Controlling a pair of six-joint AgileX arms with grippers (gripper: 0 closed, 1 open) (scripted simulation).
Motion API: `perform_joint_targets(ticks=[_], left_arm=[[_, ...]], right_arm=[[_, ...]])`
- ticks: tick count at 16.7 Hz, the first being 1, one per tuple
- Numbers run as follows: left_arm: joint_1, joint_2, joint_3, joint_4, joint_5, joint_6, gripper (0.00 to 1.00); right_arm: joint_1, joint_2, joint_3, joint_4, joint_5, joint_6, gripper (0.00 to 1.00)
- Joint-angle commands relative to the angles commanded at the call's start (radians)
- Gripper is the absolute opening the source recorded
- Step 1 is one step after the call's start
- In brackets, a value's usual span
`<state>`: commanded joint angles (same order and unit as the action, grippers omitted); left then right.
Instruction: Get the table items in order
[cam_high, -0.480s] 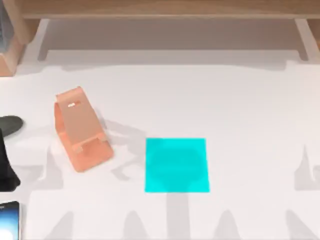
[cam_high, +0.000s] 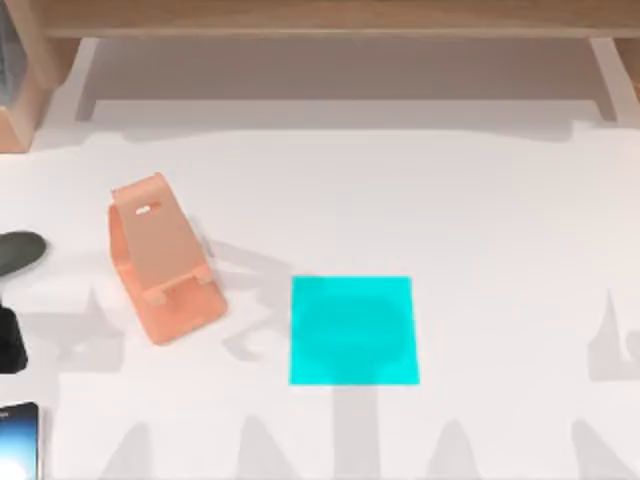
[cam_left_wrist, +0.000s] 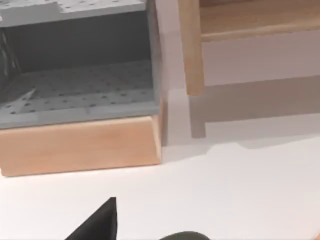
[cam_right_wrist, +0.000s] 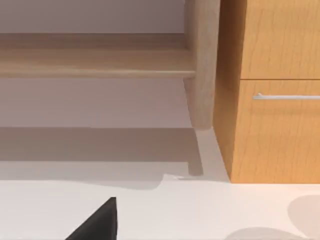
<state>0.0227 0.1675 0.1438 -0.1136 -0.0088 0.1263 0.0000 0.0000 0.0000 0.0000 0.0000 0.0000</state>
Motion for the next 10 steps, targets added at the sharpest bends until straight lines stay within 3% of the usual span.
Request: perform_joint_targets(ticks=[10], left_arm=[[0.062, 0.786, 0.662, -0.471, -0.011, 0.488, 1.00]], right_arm=[[0.000, 0.000, 0.000, 0.000, 0.000, 0.000, 1.00]])
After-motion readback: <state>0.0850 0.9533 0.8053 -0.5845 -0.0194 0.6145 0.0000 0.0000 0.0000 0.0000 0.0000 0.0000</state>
